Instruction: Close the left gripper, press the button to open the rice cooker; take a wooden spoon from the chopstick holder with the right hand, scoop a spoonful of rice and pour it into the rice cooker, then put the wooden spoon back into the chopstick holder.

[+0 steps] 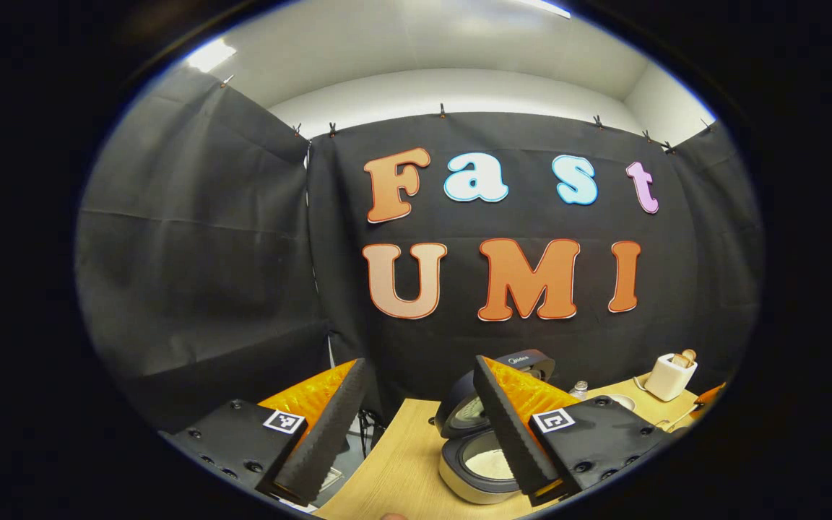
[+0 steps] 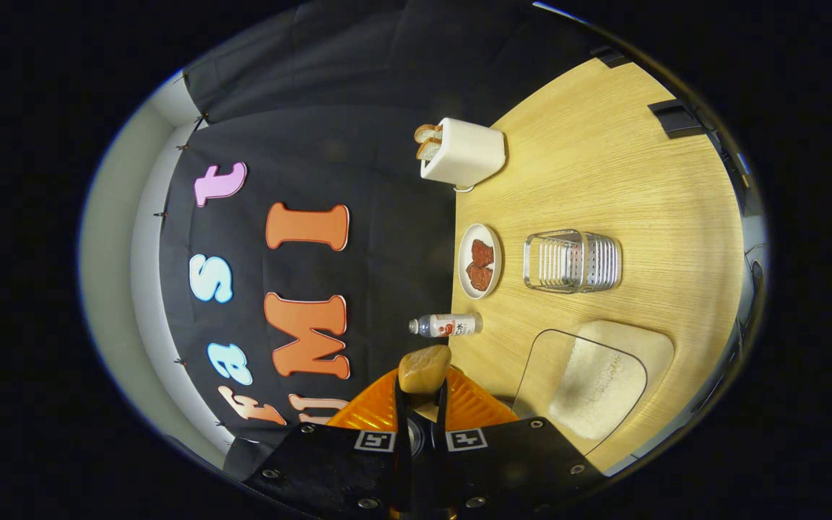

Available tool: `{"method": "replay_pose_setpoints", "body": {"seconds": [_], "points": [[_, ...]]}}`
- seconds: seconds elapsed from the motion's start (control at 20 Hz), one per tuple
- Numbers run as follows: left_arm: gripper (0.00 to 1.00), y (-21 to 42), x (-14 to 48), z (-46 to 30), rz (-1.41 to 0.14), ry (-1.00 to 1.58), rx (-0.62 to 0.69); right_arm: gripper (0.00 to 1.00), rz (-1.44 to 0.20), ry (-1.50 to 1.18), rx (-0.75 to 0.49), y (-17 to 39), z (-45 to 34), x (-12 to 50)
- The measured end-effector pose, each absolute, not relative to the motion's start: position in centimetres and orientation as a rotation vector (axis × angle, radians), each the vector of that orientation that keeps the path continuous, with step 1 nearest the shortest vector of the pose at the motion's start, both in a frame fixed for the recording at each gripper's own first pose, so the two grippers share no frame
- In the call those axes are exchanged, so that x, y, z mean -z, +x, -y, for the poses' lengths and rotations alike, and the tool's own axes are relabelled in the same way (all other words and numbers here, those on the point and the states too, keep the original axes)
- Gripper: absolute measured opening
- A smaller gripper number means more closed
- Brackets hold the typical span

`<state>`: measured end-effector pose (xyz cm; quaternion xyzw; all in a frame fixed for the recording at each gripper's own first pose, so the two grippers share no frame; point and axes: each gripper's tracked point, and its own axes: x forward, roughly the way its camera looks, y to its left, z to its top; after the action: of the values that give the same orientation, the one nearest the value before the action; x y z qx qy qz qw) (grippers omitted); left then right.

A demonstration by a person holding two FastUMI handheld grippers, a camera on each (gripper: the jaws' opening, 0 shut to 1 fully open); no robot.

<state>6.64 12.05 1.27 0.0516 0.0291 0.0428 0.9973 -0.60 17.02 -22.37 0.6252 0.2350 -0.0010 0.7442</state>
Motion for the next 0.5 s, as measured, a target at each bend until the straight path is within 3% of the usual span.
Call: {"method": "replay_pose_setpoints", "body": {"seconds": [0.05, 0.1, 0.5], "points": [[0.97, 6.6, -1.2, -12.2, -0.061, 0.101, -0.083, 0.07, -0.516, 1.378, 0.000, -0.4, -17.3, 21.9], [0.97, 6.5, -1.2, -12.3, -0.061, 0.103, -0.082, 0.11, -0.516, 1.384, -0.006, -0.2, -17.6, 21.5], [0.96, 5.4, -1.8, -13.3, -0.047, 0.080, -0.076, 0.11, -0.524, 1.372, -0.094, 1.8, -22.6, 17.3]]}}
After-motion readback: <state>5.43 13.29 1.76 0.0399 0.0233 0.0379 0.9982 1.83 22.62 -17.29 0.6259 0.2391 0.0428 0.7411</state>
